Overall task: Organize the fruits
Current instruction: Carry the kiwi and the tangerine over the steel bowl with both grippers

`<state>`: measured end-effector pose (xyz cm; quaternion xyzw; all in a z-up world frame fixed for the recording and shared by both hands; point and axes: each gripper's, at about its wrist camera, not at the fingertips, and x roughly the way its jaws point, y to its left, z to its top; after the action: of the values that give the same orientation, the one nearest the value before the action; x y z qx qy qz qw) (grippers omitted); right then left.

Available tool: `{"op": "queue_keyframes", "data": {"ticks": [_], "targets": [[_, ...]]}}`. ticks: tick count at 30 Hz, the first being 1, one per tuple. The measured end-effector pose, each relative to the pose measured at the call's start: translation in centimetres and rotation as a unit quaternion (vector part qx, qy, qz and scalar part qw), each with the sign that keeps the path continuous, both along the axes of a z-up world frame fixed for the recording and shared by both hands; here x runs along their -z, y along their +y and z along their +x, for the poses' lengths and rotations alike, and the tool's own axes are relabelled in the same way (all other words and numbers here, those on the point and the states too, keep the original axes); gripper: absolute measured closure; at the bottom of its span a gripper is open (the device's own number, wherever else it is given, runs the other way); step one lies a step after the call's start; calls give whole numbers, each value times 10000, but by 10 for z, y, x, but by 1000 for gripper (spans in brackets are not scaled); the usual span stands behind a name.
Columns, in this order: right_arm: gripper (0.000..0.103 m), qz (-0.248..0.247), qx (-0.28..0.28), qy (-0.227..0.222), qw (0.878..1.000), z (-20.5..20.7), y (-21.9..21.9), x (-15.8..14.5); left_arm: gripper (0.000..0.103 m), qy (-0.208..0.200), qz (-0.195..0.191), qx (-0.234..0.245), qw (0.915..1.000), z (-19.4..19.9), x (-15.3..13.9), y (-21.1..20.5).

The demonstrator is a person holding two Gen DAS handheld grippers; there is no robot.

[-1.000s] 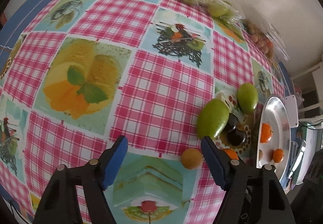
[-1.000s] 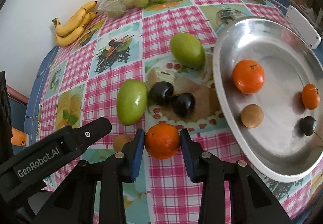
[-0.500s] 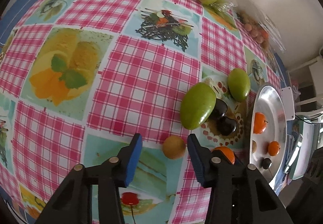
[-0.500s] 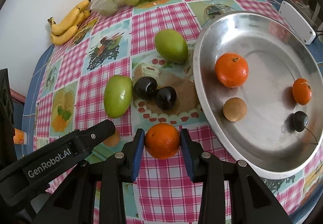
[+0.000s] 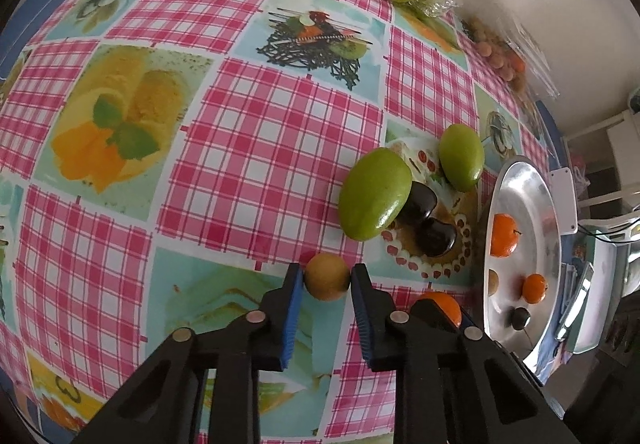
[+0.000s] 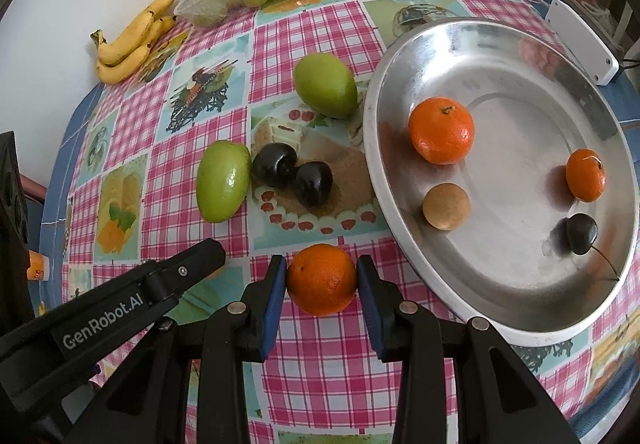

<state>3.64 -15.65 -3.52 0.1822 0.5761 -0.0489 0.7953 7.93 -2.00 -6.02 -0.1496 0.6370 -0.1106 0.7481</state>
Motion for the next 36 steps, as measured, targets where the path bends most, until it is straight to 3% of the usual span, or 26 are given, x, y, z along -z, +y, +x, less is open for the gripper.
{"op": "queue_keyframes", "data": {"ticks": [17, 27, 36], "targets": [[66, 83, 11, -511, 9987, -8, -2, -32, 77, -375, -114, -129, 9991, -6, -31, 9], [66, 97, 174, -568, 9982, -12, -13, -36, 77, -539, -77, -112, 9985, -8, -42, 4], [66, 2, 551, -637, 9964, -25, -46, -40, 77, -754, -97, 331, 9966, -12, -52, -30]]}}
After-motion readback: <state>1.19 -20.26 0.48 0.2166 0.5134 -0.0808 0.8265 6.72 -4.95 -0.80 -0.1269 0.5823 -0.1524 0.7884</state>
